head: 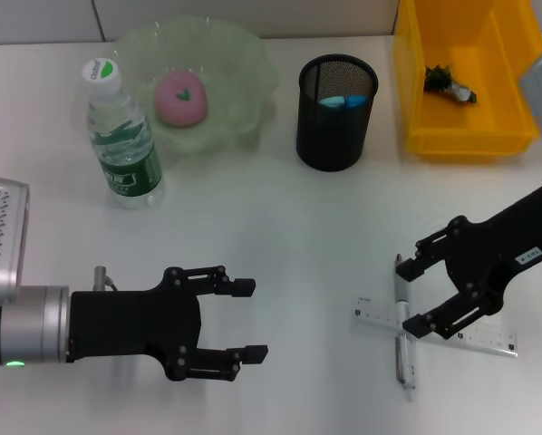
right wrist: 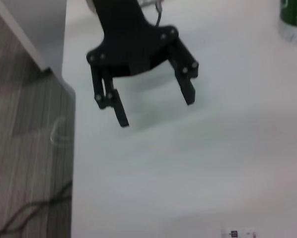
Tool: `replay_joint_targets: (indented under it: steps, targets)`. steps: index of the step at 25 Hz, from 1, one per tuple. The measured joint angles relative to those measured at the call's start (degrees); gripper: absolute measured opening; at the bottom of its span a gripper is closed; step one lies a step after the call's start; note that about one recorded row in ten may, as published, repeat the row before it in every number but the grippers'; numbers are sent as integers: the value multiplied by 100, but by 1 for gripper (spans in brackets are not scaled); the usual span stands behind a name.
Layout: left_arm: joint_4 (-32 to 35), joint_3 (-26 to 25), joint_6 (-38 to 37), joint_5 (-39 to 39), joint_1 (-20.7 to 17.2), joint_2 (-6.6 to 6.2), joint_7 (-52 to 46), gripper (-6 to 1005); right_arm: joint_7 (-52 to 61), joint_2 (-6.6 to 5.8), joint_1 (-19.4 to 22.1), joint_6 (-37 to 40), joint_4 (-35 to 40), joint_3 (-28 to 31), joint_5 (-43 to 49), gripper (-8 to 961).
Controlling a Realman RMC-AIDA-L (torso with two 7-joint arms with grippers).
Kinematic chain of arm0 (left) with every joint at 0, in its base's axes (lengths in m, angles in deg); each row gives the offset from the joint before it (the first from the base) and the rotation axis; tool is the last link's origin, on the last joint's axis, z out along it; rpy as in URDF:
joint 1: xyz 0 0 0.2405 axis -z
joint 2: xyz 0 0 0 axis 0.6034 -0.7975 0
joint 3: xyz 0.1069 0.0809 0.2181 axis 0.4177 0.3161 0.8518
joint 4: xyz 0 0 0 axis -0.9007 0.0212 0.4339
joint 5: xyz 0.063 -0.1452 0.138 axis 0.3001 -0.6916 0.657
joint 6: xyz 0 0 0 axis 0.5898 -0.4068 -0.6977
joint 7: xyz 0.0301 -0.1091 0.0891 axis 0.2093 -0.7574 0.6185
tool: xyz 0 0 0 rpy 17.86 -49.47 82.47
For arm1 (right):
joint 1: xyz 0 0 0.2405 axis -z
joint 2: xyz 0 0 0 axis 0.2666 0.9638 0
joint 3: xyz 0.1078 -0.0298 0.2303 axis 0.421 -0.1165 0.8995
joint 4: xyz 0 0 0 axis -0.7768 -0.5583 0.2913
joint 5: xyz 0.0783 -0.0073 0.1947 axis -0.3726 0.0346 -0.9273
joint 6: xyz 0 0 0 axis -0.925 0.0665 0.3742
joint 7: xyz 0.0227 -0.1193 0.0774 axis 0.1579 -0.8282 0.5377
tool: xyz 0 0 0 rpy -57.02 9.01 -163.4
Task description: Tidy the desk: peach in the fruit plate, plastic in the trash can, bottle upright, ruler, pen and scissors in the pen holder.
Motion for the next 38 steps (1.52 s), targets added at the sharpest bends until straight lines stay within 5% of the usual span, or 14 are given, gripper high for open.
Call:
replay_joint_targets:
  steps: [23, 38]
  targets:
    - [15, -7, 151, -41, 49, 52, -28, 784, 771, 84, -336, -1061, 130, -2068, 66, 768]
    - [-25, -147, 165, -26, -7, 52, -54, 784, 852, 101, -255, -1467, 129, -2636, -149, 767]
